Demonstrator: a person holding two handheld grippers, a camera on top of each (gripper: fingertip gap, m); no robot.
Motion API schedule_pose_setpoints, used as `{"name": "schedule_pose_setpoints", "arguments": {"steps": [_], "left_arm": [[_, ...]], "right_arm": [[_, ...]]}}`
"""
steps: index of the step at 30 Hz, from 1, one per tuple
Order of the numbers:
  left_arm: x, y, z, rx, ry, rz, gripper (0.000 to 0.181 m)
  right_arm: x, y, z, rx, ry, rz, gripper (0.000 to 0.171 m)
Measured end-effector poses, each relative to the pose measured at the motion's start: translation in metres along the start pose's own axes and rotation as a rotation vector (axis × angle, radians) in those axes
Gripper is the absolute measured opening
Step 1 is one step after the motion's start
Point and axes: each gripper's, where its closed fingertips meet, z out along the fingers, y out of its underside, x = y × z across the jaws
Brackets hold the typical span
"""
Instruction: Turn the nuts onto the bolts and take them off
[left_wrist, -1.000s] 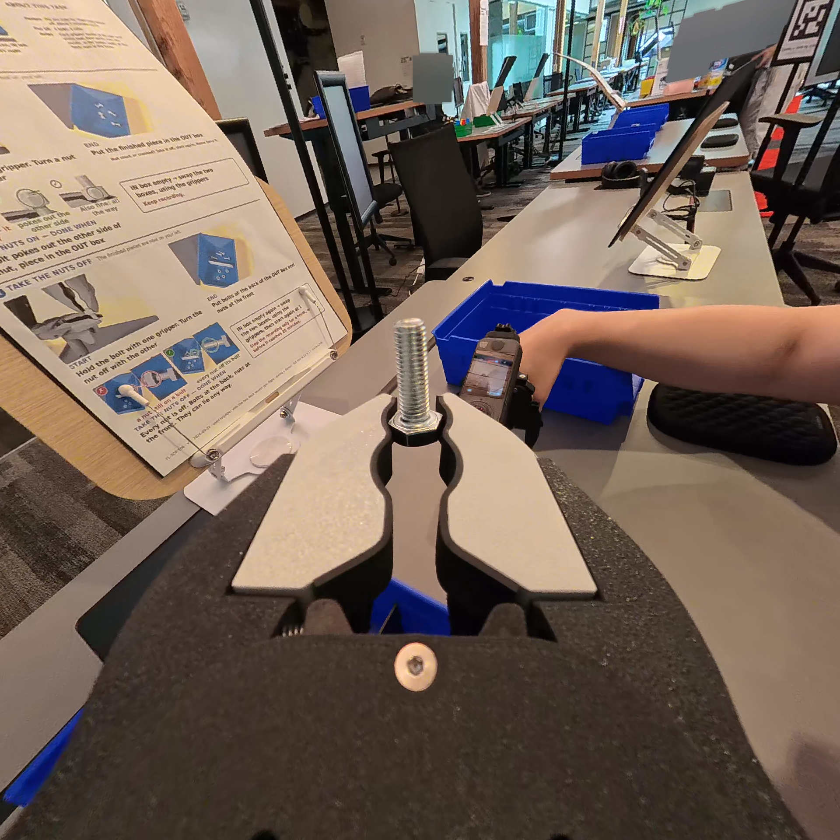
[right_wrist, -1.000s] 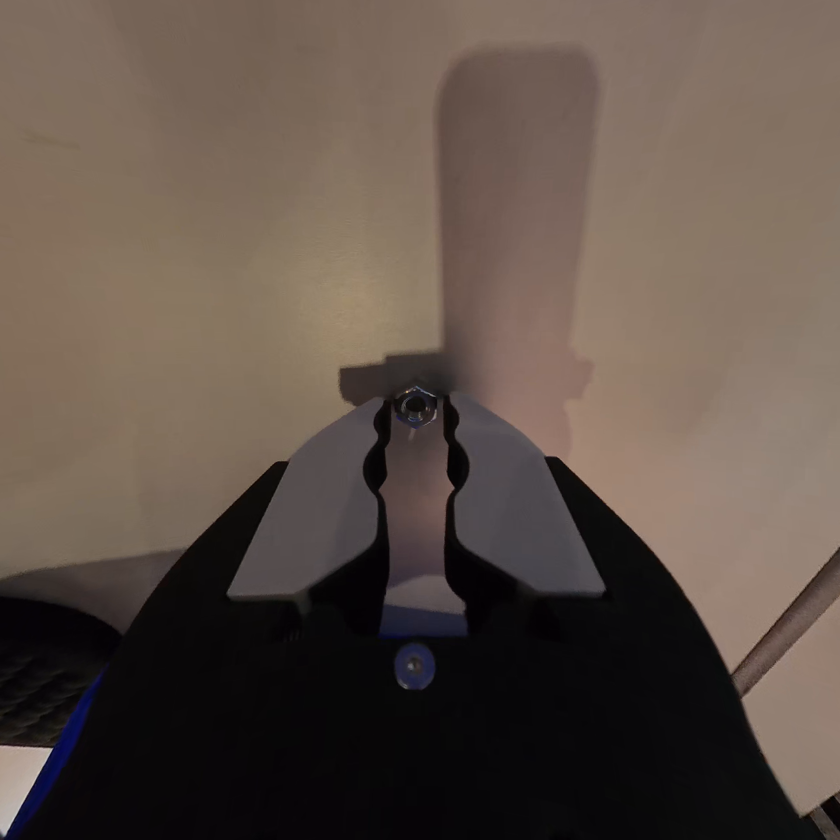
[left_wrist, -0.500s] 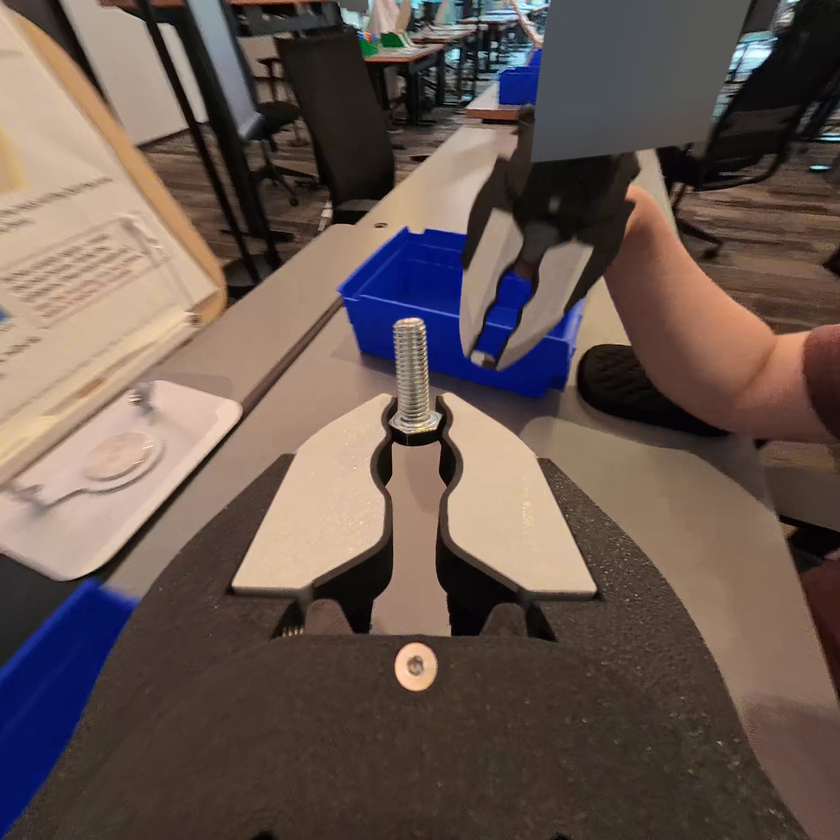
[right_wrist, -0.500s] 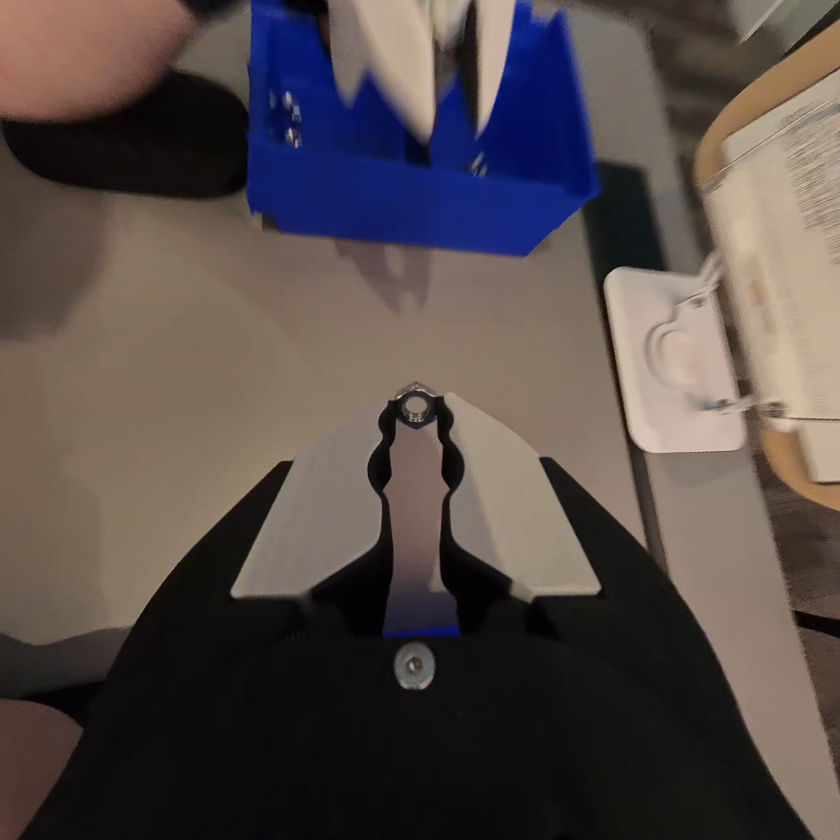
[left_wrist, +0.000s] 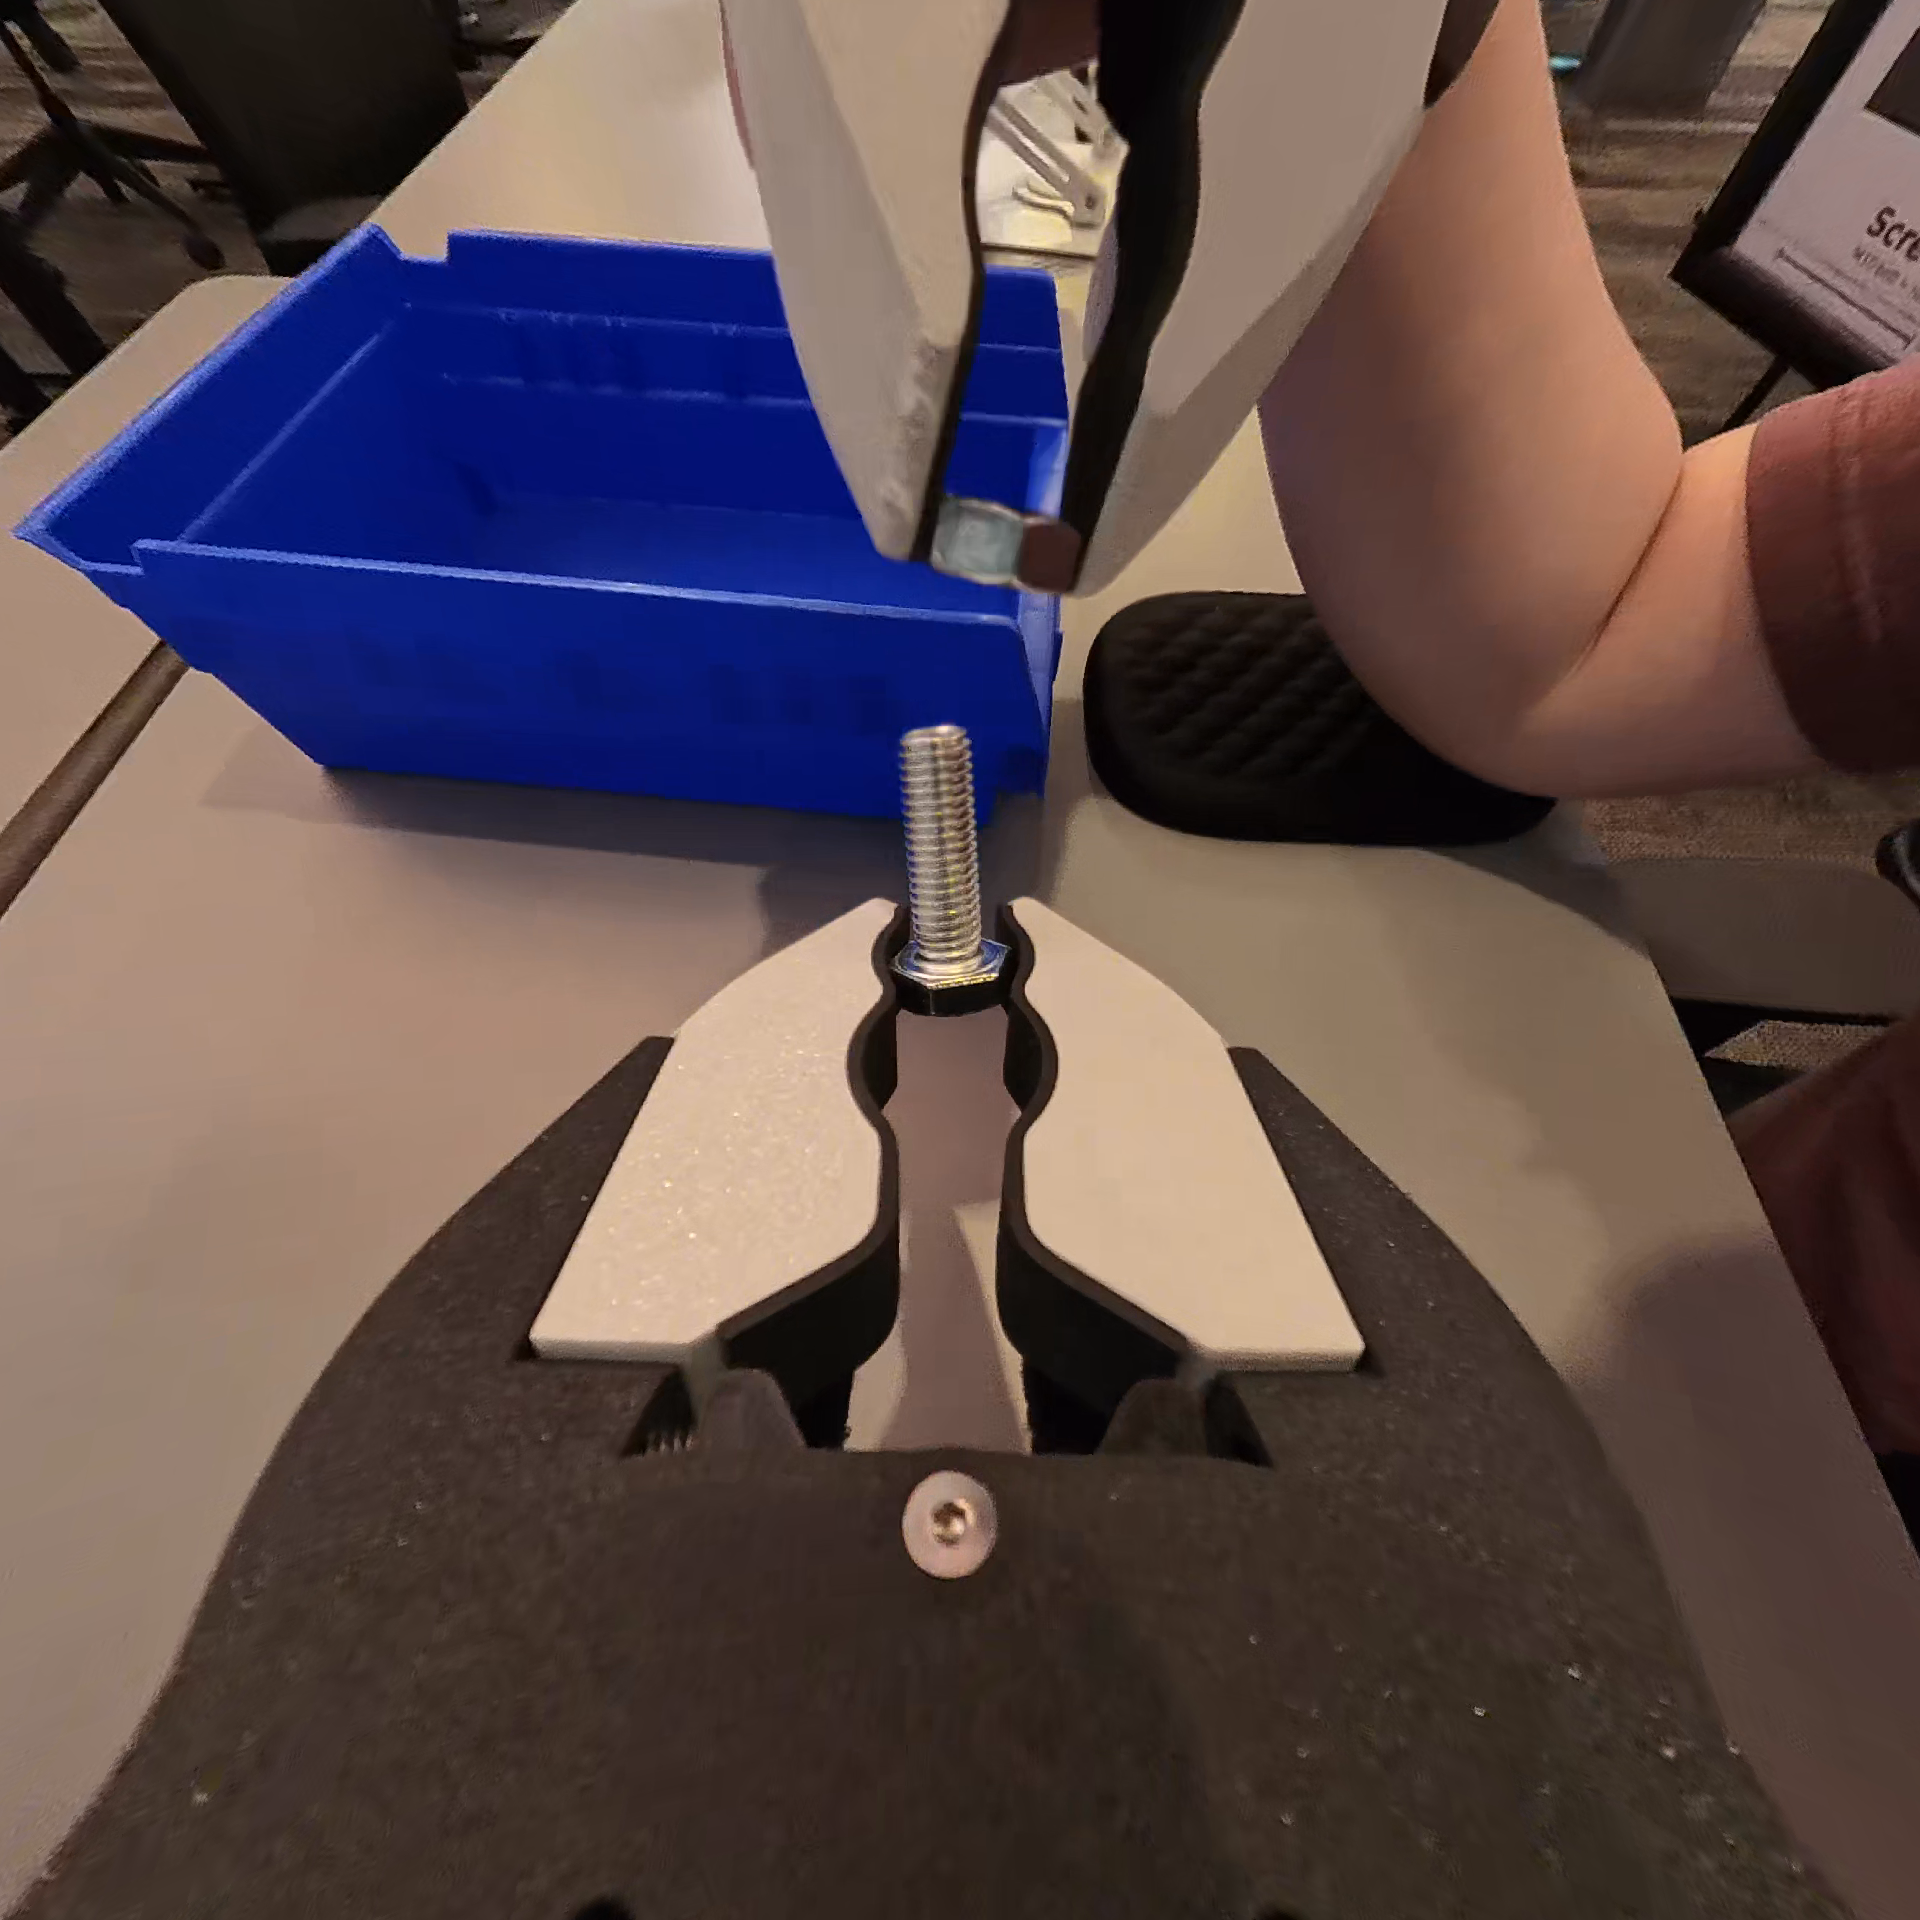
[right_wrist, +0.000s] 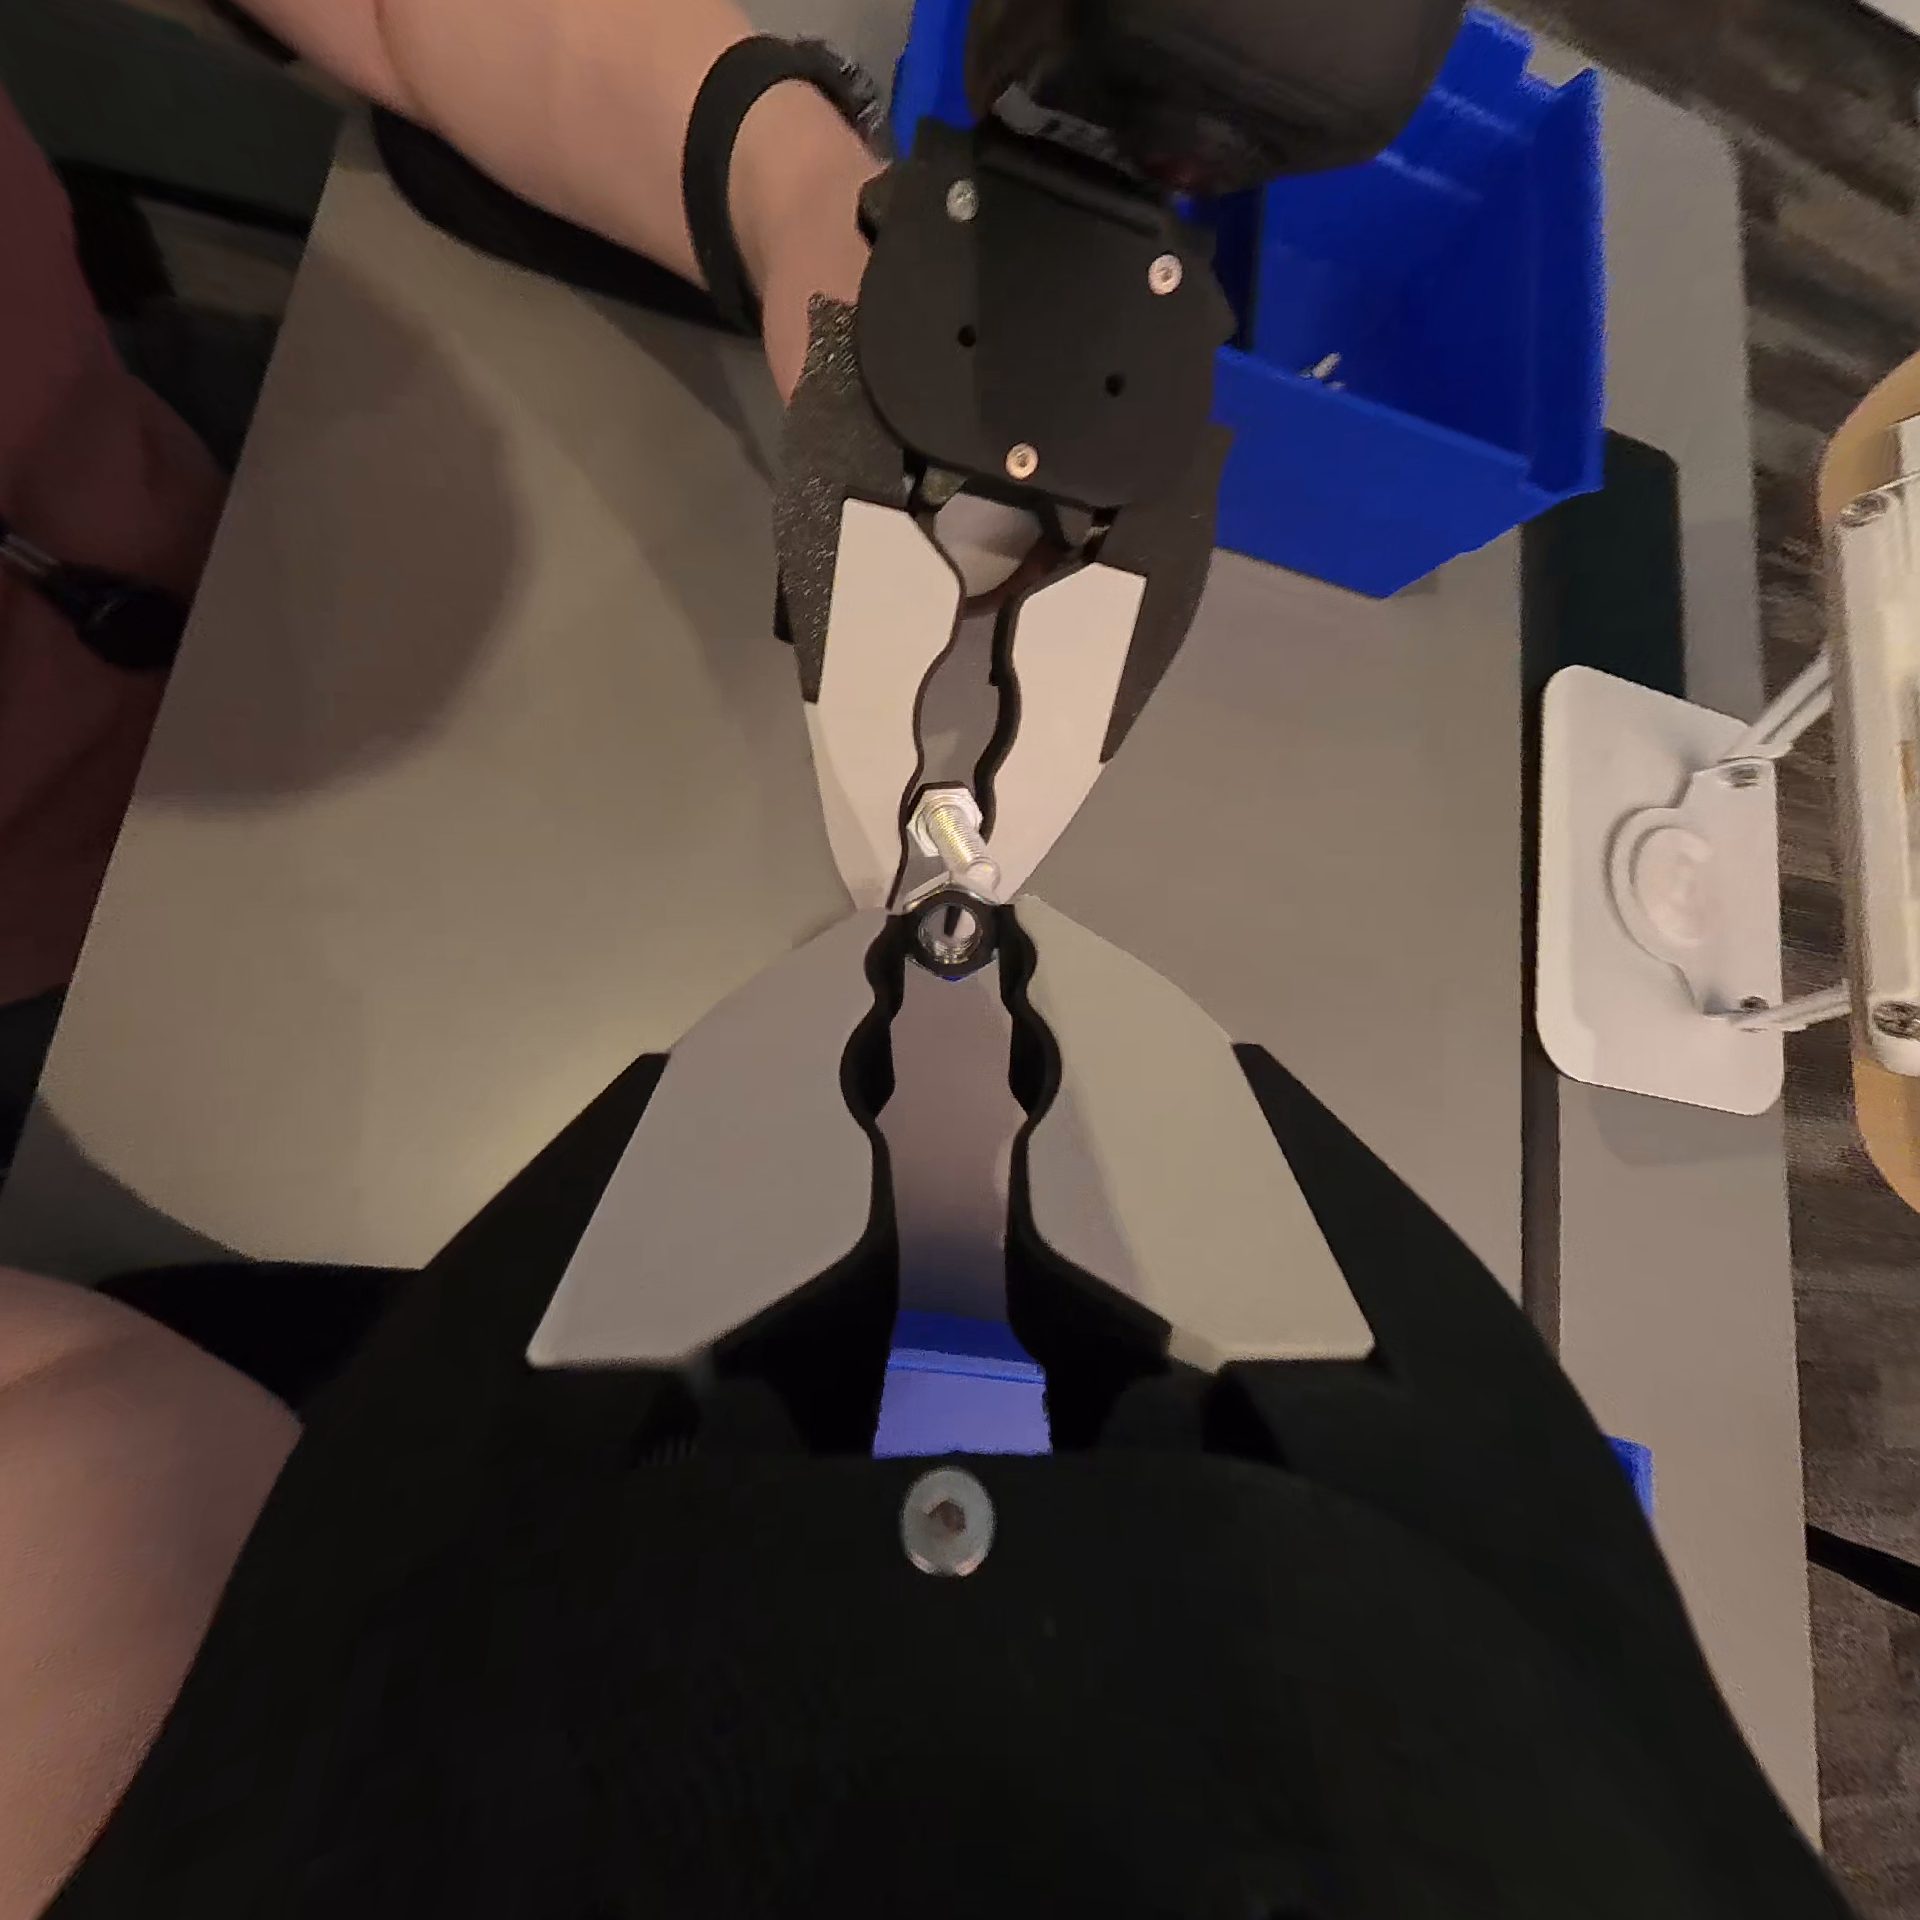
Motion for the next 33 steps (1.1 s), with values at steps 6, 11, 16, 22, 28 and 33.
{"name": "schedule_pose_setpoints", "arguments": {"steps": [6, 11, 16, 22, 28, 33], "left_arm": [[0.009, 0.0, -0.004, -0.008, 0.049, 0.048, 0.015], [0.016, 0.001, -0.004, -0.027, 0.065, 0.097, 0.015], [0.018, 0.004, -0.002, -0.043, 0.064, 0.118, 0.015], [0.022, -0.002, -0.006, -0.014, 0.091, 0.113, 0.015], [0.024, -0.002, -0.005, -0.006, 0.105, 0.111, 0.015], [0.02, 0.002, -0.004, -0.031, 0.072, 0.115, 0.015]], "right_arm": [[-0.006, 0.002, 0.009, -0.032, -0.033, -0.043, 0.018], [-0.011, -0.005, 0.015, -0.014, -0.069, -0.077, 0.018], [-0.017, -0.005, 0.016, -0.033, -0.091, -0.088, 0.018], [-0.019, -0.007, 0.015, -0.025, -0.083, -0.114, 0.018], [-0.02, -0.009, 0.015, -0.014, -0.094, -0.106, 0.018], [-0.017, -0.009, 0.018, -0.045, -0.087, -0.065, 0.018]]}}
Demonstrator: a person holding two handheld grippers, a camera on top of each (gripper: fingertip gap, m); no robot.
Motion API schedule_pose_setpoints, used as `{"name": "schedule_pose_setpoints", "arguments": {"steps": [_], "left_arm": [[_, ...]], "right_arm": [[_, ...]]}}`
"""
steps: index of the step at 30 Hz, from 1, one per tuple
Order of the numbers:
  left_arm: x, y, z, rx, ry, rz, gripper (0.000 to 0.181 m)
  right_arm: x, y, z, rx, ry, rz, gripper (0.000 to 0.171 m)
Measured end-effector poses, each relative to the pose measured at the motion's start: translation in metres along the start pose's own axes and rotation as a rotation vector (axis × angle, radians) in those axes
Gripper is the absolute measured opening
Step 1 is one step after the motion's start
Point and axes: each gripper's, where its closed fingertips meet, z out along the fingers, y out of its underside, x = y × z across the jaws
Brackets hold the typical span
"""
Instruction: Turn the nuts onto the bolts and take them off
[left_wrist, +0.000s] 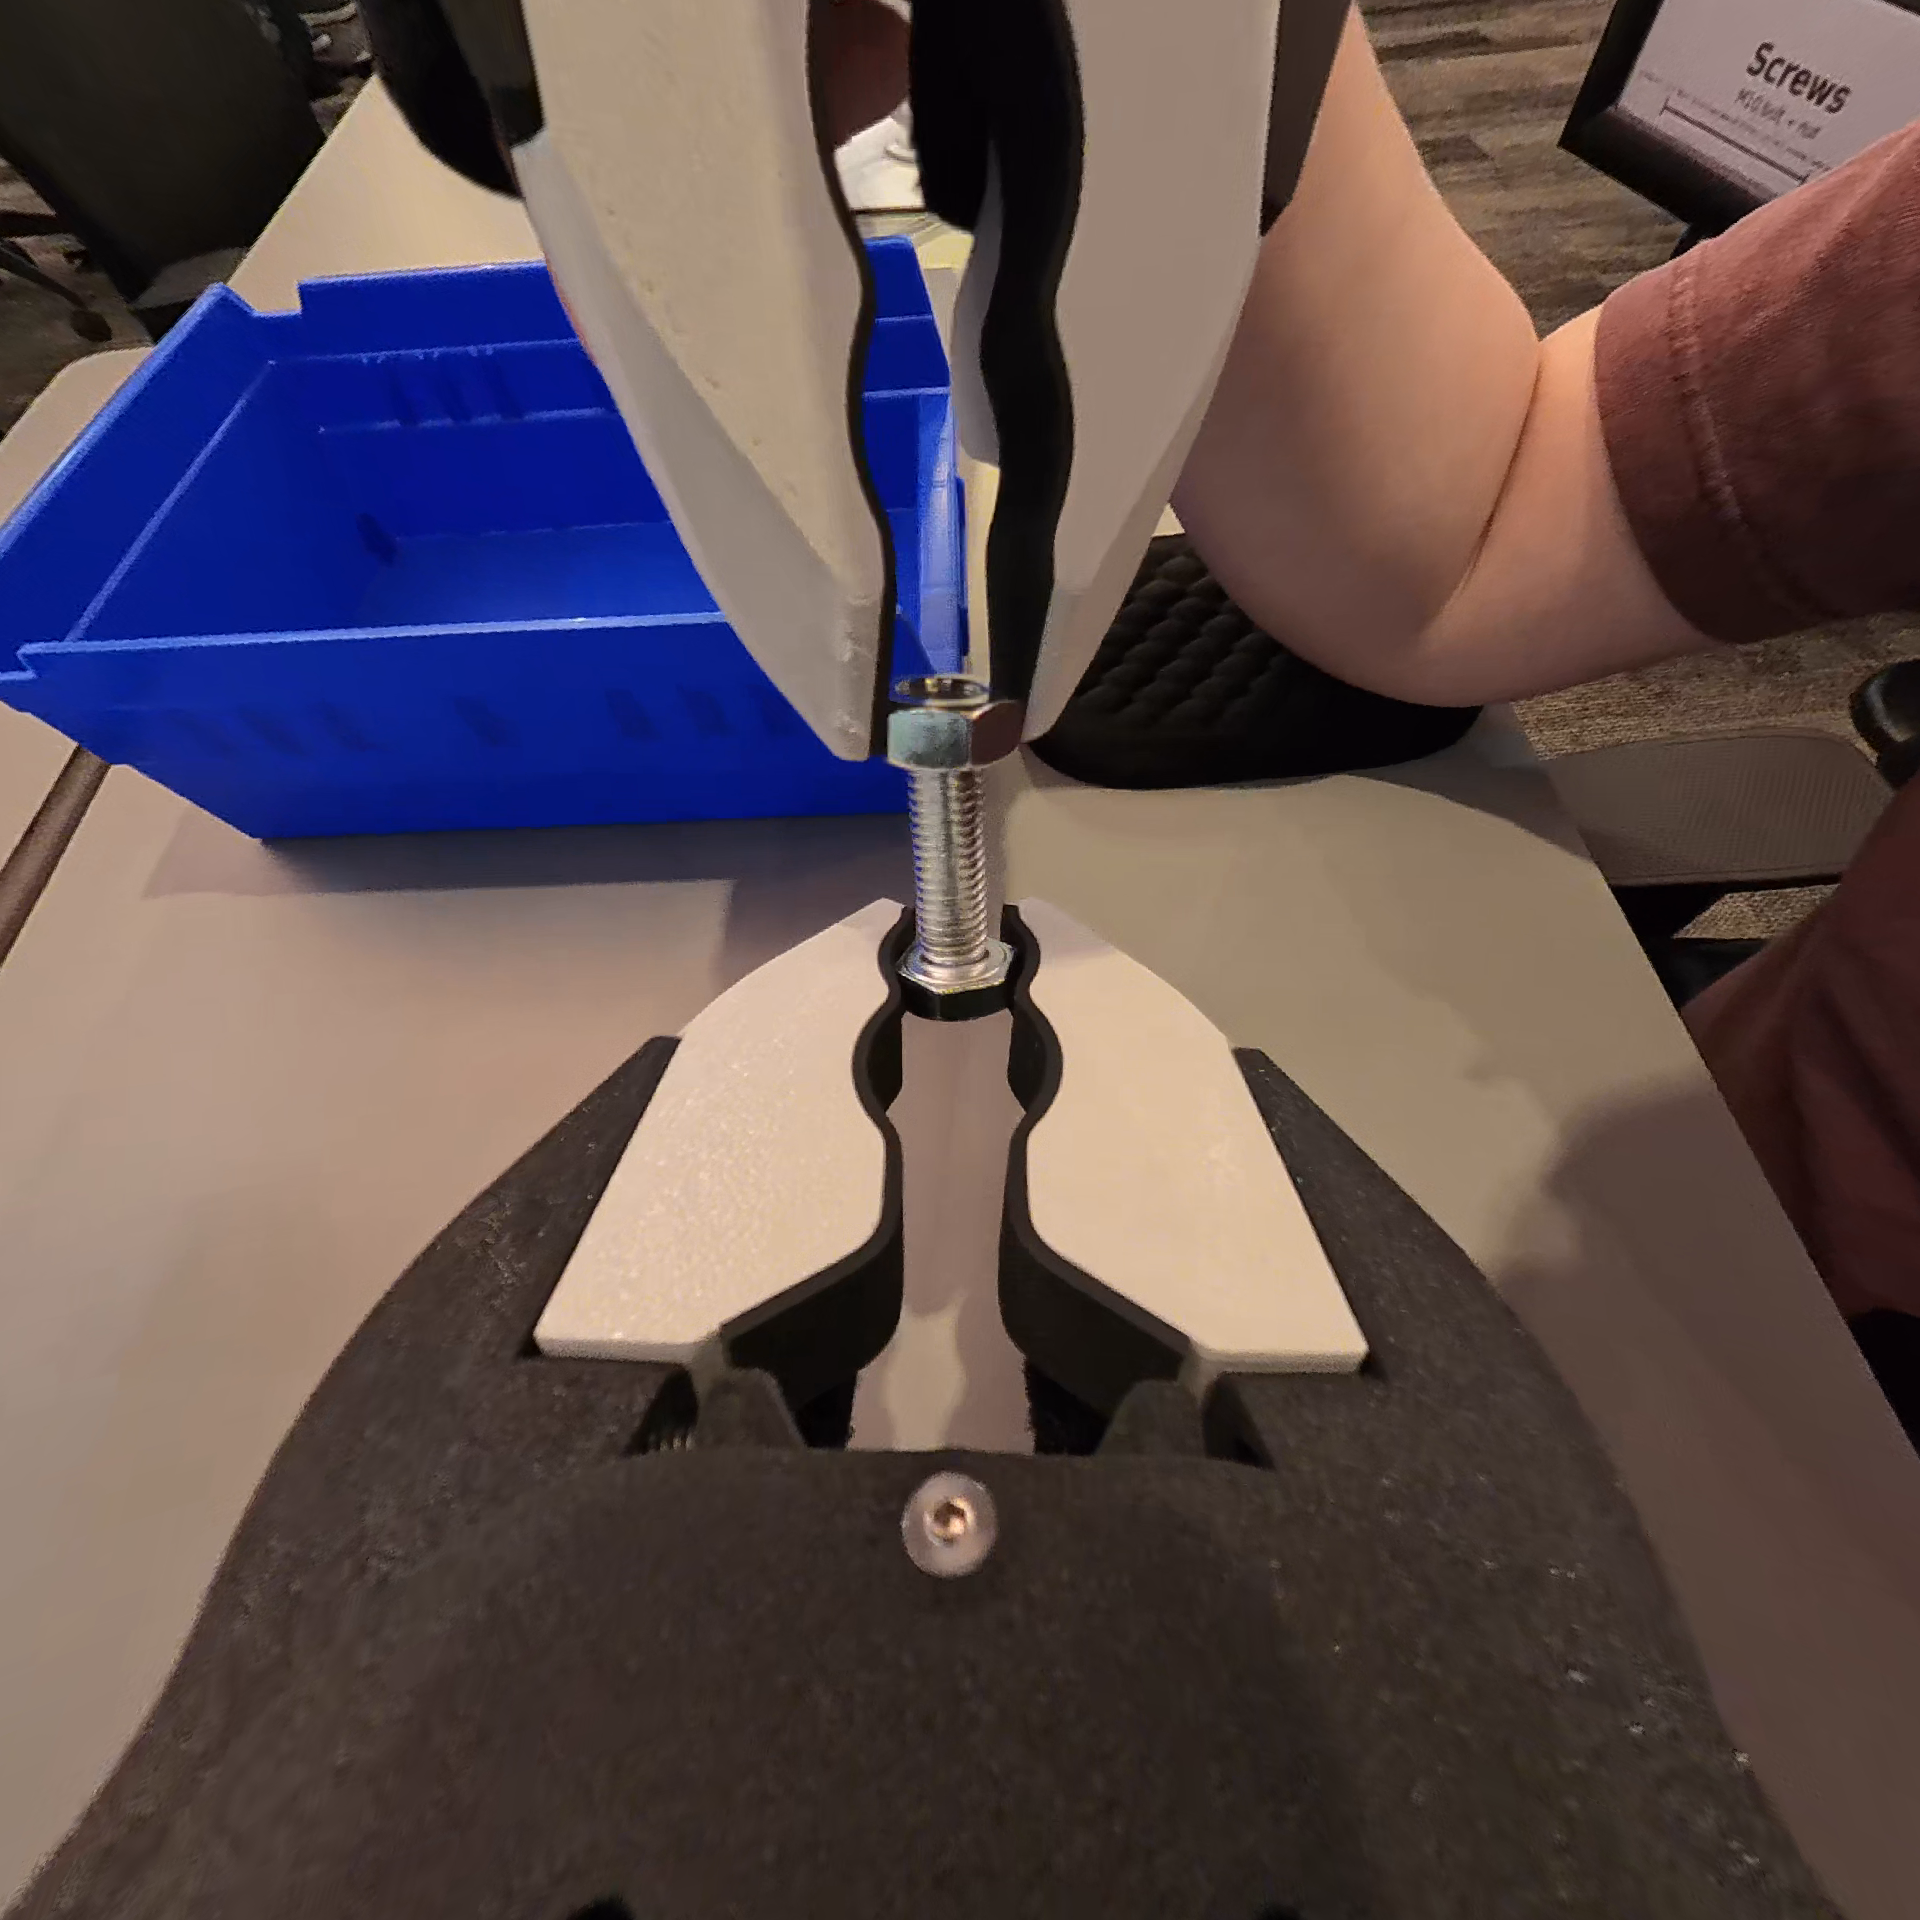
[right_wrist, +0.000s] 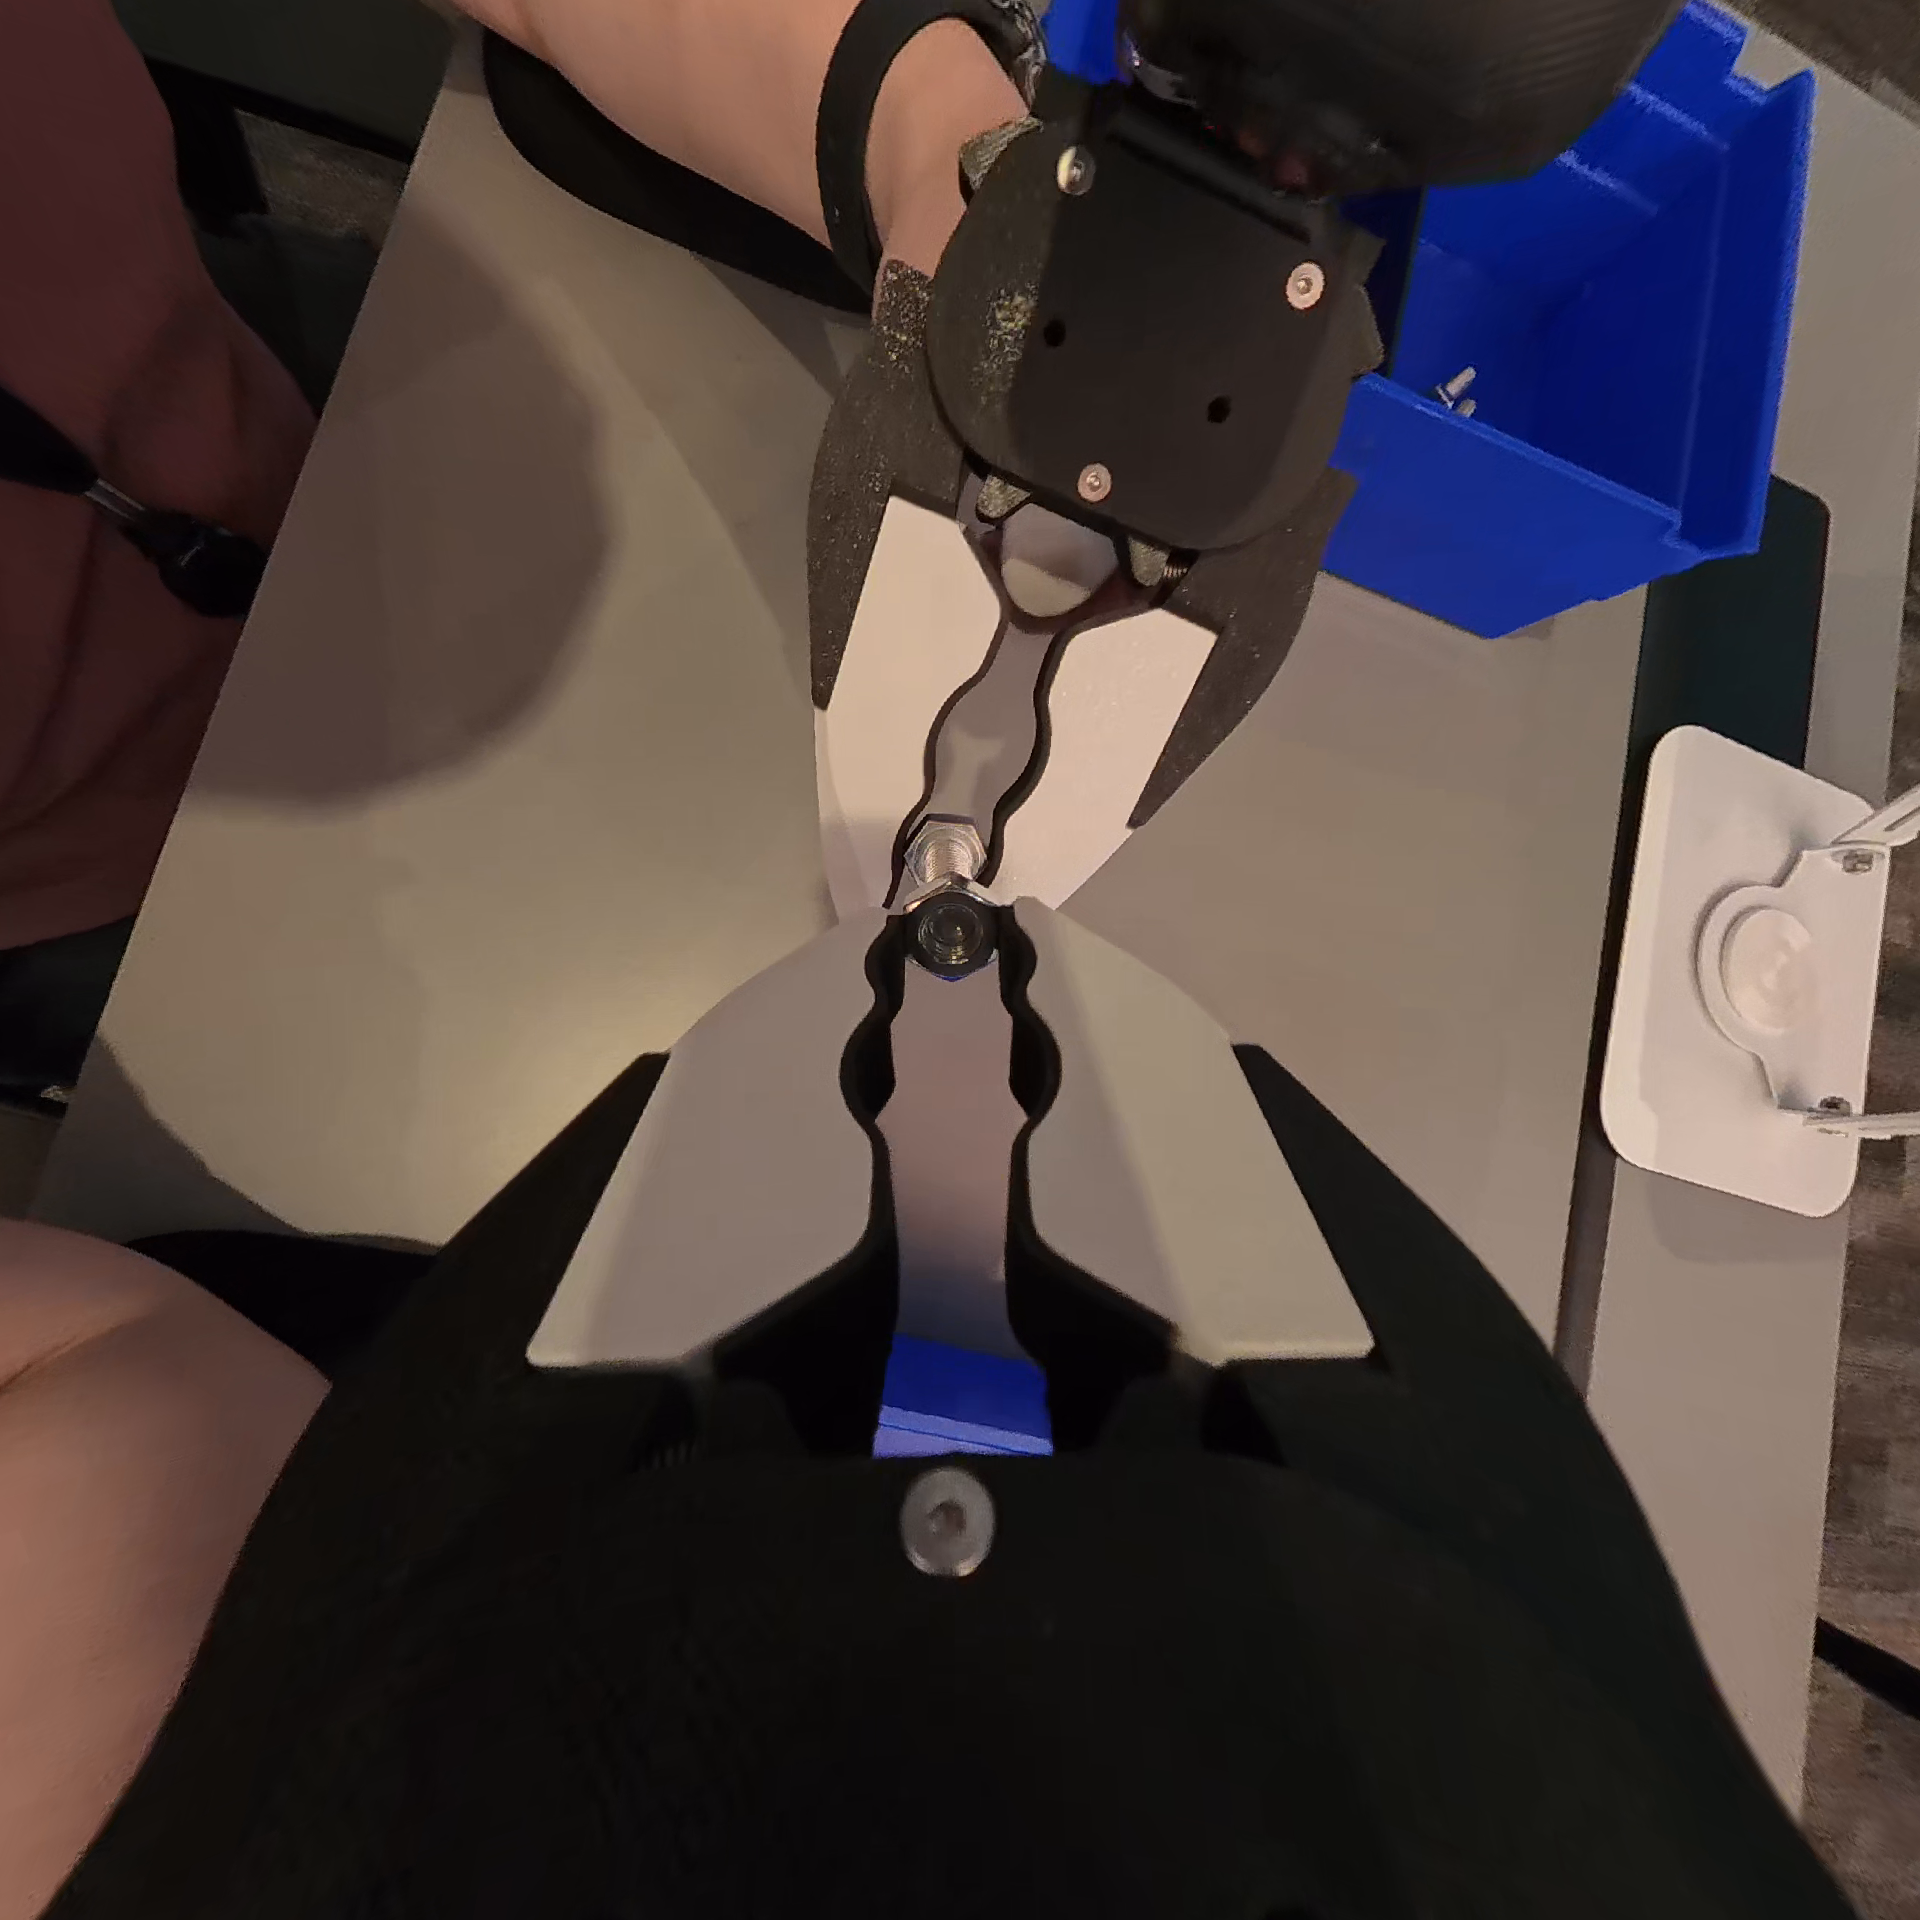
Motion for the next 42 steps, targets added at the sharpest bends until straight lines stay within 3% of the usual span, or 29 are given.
{"name": "schedule_pose_setpoints", "arguments": {"steps": [9, 23, 31, 39, 42], "left_arm": [[-0.014, 0.004, -0.001, -0.017, -0.077, -0.041, 0.015], [-0.071, -0.001, -0.038, -0.063, -0.564, 0.004, 0.015], [-0.074, -0.008, -0.049, -0.004, -0.553, -0.039, 0.015], [-0.071, -0.025, -0.062, 0.118, -0.499, -0.101, 0.015], [-0.07, -0.036, -0.071, 0.206, -0.482, -0.103, 0.015]], "right_arm": [[0.015, 0.005, 0.002, -0.014, 0.032, 0.123, 0.018], [0.066, -0.018, 0.001, 0.161, 0.156, 0.602, 0.018], [0.075, -0.028, -0.005, 0.229, 0.216, 0.549, 0.019], [0.078, -0.042, -0.02, 0.337, 0.26, 0.41, 0.039], [0.084, -0.063, -0.034, 0.508, 0.303, 0.298, 0.053]]}}
